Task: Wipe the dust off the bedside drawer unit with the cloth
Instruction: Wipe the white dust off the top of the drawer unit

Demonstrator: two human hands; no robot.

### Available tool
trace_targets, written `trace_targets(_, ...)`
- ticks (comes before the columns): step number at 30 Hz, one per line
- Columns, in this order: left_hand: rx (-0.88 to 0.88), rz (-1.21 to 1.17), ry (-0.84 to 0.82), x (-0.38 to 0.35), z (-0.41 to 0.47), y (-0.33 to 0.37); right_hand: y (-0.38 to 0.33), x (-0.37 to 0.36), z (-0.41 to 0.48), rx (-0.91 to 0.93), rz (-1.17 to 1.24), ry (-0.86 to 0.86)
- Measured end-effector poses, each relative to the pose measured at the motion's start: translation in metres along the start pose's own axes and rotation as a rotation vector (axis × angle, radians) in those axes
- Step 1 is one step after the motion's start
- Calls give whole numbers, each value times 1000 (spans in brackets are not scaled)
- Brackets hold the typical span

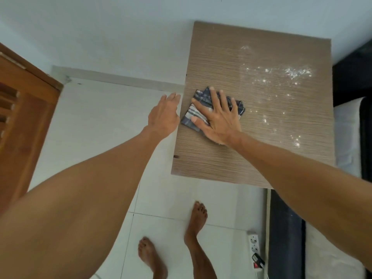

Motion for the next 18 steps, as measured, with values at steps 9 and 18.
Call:
trace_targets(9, -179, 30, -51, -12, -20, 23, -28, -24, -105, 197, -34, 35)
trace_targets(18, -255, 151, -126, -22, -13, 51, -23, -26, -175, 590, -66, -8)
Point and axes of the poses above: each hand's wrist, its own z-axis towards the middle knuckle, its own x-axis out of the back of the hand, y = z × x, the point moved 6 cm from there along z, towards the middle knuckle, and after that the axes turned 14 degrees about -x, right-handed, at the moved point
